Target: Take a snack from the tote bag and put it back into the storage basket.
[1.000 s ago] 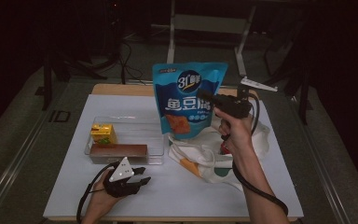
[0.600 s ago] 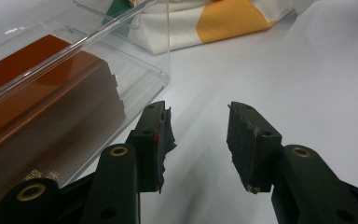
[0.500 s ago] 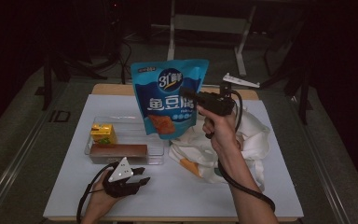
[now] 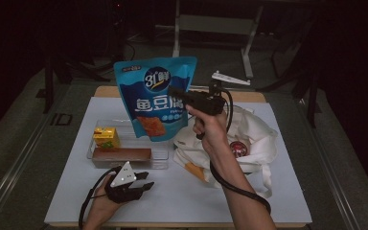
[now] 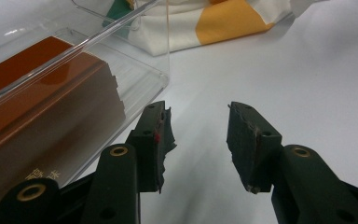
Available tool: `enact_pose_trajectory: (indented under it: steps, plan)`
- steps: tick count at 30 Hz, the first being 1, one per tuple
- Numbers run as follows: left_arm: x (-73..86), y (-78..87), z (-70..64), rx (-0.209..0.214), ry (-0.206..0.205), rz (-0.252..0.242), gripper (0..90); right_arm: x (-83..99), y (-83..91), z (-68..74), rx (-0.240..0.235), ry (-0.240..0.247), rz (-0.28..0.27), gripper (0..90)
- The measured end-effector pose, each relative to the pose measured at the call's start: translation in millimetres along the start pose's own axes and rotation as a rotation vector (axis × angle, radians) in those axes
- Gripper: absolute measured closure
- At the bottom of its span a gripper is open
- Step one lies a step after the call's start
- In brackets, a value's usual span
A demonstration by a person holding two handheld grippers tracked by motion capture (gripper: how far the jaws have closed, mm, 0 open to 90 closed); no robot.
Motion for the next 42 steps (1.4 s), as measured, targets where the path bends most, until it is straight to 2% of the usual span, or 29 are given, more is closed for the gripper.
enact_pose_trajectory:
  steps: [6, 16, 26, 30, 35, 42]
  plan:
    - [0.0, 0.6, 0.4, 0.002, 0.001, -0.004, 57.7, 2.7, -14.4, -1.2, -0.013, -0.005, 0.006, 90.0]
    - [-0.3, 1.0, 0.3, 0.002, 0.002, -0.009, 57.7, 8.3, -31.9, -9.3, 0.003, -0.010, 0.007, 90.0]
    - [-0.5, 1.4, 0.1, 0.005, 0.002, -0.016, 57.7, 16.6, -50.5, -25.3, 0.060, -0.028, -0.002, 90.0]
    - [-0.9, 0.7, -0.9, 0.009, 0.002, -0.018, 57.7, 19.7, -57.4, -26.4, 0.076, -0.015, -0.004, 90.0]
    - [-2.0, -0.4, -2.6, 0.015, -0.004, -0.018, 57.7, 21.7, -66.7, -30.2, 0.089, -0.035, -0.021, 90.0]
    - [-1.7, 1.1, -1.8, 0.014, -0.005, -0.021, 57.7, 28.8, -79.4, -35.4, 0.124, -0.023, -0.032, 90.0]
Point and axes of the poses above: each handheld gripper's, and its own axes: y roughly backward along the jaws, x roughly out of its underside, z roughly to its left, the point moved 1 cm from there along -y, roughly forward along the jaws, and after that the axes turned 13 degrees about -y, right-handed, at the moved point
